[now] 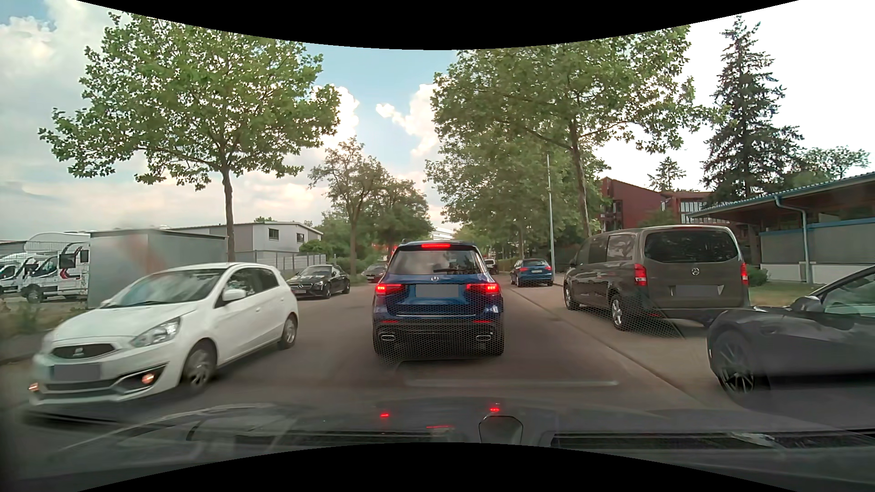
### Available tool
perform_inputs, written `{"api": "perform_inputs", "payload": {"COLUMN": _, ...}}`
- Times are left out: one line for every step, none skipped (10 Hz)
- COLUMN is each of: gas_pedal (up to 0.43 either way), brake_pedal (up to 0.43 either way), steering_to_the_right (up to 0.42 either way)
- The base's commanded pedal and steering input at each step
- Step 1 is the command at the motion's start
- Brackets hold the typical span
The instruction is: Follow the waypoints while adhering to traffic rules and regulations
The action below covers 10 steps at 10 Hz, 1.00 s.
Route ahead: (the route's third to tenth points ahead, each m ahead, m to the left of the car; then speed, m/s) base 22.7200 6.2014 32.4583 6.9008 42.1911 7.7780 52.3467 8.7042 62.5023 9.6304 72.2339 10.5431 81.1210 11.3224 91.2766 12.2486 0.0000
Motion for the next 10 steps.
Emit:
{"api": "perform_inputs", "payload": {"gas_pedal": 0.000, "brake_pedal": 0.189, "steering_to_the_right": 0.009}}
{"api": "perform_inputs", "payload": {"gas_pedal": 0.000, "brake_pedal": 0.189, "steering_to_the_right": 0.009}}
{"api": "perform_inputs", "payload": {"gas_pedal": 0.000, "brake_pedal": 0.189, "steering_to_the_right": 0.009}}
{"api": "perform_inputs", "payload": {"gas_pedal": 0.000, "brake_pedal": 0.189, "steering_to_the_right": 0.009}}
{"api": "perform_inputs", "payload": {"gas_pedal": 0.000, "brake_pedal": 0.189, "steering_to_the_right": 0.009}}
{"api": "perform_inputs", "payload": {"gas_pedal": 0.000, "brake_pedal": 0.189, "steering_to_the_right": 0.009}}
{"api": "perform_inputs", "payload": {"gas_pedal": 0.000, "brake_pedal": 0.189, "steering_to_the_right": 0.009}}
{"api": "perform_inputs", "payload": {"gas_pedal": 0.000, "brake_pedal": 0.189, "steering_to_the_right": 0.009}}
{"api": "perform_inputs", "payload": {"gas_pedal": 0.000, "brake_pedal": 0.189, "steering_to_the_right": 0.009}}
{"api": "perform_inputs", "payload": {"gas_pedal": 0.000, "brake_pedal": 0.189, "steering_to_the_right": 0.009}}
